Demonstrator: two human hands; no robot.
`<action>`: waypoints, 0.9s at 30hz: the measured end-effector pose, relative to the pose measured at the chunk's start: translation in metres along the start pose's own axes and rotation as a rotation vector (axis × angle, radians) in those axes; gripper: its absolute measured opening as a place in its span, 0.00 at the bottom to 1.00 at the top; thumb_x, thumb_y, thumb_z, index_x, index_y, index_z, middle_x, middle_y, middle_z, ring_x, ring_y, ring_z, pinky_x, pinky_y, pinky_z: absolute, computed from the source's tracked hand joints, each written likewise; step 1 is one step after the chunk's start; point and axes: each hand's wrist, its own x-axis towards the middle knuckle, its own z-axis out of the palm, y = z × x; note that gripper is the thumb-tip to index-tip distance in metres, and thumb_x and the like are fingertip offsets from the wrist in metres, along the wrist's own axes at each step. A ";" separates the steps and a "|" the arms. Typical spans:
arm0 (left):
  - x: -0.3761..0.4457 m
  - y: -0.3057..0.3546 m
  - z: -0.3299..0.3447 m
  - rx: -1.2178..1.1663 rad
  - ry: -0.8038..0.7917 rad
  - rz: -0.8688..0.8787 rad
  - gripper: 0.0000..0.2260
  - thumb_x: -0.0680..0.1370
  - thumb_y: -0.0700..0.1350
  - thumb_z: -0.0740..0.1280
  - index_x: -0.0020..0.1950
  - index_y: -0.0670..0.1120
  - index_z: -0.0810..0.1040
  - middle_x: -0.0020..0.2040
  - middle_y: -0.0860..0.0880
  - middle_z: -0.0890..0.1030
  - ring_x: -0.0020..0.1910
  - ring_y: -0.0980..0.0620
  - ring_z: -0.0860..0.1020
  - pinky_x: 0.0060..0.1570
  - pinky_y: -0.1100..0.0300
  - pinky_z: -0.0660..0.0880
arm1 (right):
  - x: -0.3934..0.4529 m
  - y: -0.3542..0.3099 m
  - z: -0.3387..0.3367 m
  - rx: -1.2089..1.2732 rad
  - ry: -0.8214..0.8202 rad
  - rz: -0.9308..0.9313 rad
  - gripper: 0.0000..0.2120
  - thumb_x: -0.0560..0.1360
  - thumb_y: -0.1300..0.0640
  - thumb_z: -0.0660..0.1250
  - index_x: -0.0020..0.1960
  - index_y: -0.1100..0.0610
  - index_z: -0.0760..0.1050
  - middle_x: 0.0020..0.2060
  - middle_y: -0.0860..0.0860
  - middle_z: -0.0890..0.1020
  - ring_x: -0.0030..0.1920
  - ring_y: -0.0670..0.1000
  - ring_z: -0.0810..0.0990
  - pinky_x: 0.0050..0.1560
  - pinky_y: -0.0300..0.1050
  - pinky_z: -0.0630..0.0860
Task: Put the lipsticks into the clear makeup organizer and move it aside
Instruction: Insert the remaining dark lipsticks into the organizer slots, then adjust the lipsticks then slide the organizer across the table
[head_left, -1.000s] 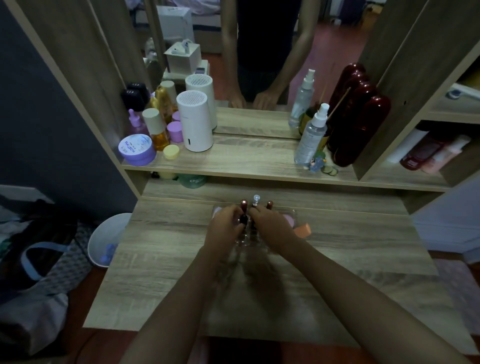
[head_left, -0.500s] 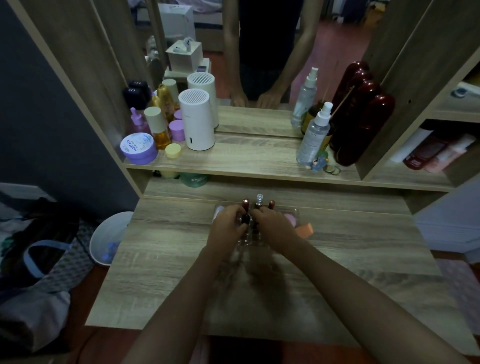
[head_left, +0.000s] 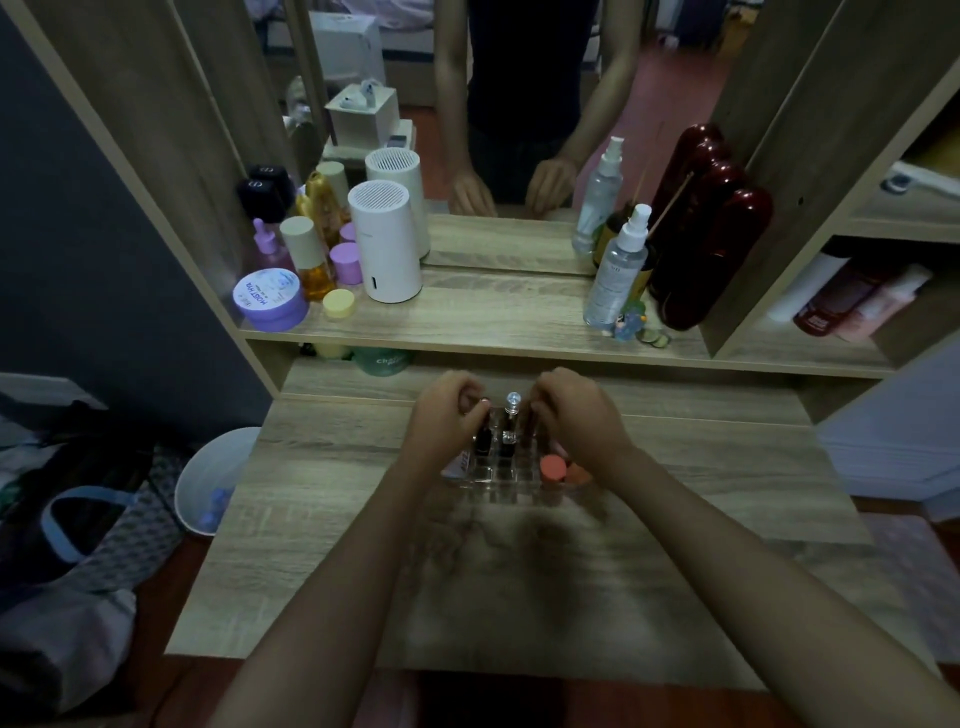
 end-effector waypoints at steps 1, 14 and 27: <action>0.003 0.003 0.000 0.013 -0.020 0.021 0.10 0.73 0.43 0.69 0.53 0.44 0.78 0.49 0.45 0.81 0.46 0.51 0.78 0.48 0.56 0.78 | 0.002 0.001 -0.003 -0.003 -0.010 0.025 0.08 0.77 0.59 0.62 0.53 0.60 0.76 0.50 0.57 0.79 0.50 0.58 0.78 0.50 0.55 0.76; 0.016 0.018 0.014 0.127 -0.151 0.096 0.12 0.72 0.45 0.69 0.55 0.47 0.80 0.50 0.48 0.83 0.45 0.54 0.78 0.46 0.59 0.75 | 0.016 0.006 0.004 0.019 -0.186 0.129 0.09 0.75 0.61 0.63 0.52 0.60 0.81 0.49 0.59 0.83 0.52 0.59 0.80 0.54 0.54 0.78; 0.018 0.020 0.016 0.091 -0.139 0.096 0.11 0.71 0.43 0.70 0.53 0.44 0.81 0.49 0.45 0.84 0.47 0.48 0.80 0.49 0.52 0.78 | 0.019 0.005 0.006 0.062 -0.188 0.106 0.09 0.75 0.61 0.63 0.50 0.62 0.81 0.47 0.59 0.85 0.50 0.58 0.81 0.53 0.52 0.78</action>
